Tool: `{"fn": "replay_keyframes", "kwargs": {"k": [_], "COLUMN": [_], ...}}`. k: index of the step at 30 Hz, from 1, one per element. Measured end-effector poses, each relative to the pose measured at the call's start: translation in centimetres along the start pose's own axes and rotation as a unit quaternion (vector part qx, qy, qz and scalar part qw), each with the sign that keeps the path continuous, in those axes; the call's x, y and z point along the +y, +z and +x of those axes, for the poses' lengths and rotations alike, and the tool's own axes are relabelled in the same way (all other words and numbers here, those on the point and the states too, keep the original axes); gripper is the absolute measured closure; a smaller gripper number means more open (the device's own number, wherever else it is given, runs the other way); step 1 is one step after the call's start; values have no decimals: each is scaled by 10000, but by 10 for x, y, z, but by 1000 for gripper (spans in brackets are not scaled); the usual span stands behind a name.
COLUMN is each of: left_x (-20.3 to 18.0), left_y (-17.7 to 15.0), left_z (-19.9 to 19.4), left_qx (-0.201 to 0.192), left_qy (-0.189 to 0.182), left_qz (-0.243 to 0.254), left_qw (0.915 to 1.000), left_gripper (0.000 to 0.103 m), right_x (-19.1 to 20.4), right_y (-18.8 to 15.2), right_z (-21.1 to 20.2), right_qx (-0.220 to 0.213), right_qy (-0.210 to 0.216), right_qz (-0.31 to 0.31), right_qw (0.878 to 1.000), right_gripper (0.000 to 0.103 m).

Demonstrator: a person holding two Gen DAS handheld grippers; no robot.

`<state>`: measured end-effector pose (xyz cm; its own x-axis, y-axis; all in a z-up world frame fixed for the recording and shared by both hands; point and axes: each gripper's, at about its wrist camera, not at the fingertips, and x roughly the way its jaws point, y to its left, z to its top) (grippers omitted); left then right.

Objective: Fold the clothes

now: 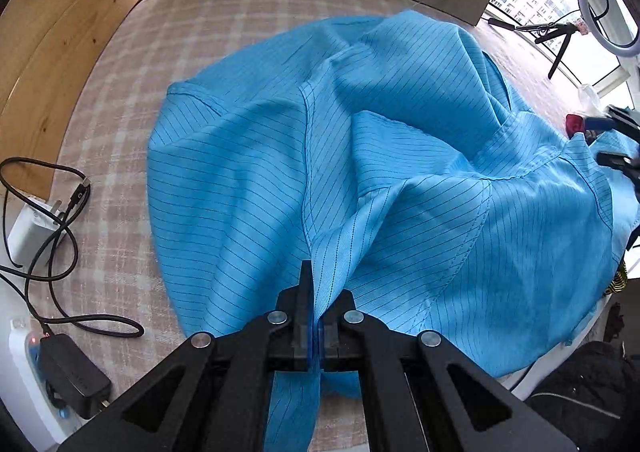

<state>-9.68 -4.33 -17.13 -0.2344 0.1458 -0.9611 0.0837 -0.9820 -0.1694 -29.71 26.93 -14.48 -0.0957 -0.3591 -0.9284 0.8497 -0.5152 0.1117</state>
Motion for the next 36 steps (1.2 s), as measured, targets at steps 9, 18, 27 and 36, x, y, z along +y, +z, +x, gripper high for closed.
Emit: {"fn": "replay_keyframes", "kwargs": {"k": [9, 18, 27, 36], "left_x": [3, 11, 18, 13], "left_y": [-5, -2, -16, -30], "left_z": [-4, 4, -31, -17], "left_qx": [87, 152, -194, -23], "left_qy": [-48, 32, -70, 219], "left_qz": [-126, -88, -9, 425], "left_qw": [9999, 9998, 9998, 9989], "left_gripper": [103, 100, 79, 85], "right_x": [-5, 2, 11, -4], "right_y": [-3, -15, -34, -58], "right_z": [32, 28, -23, -52], "right_qx": [443, 265, -467, -682], "right_qy": [1482, 1565, 1078, 854], "right_qz": [-436, -404, -173, 413], "right_qw": [9870, 9865, 9929, 9932], "right_gripper": [46, 85, 99, 99]}}
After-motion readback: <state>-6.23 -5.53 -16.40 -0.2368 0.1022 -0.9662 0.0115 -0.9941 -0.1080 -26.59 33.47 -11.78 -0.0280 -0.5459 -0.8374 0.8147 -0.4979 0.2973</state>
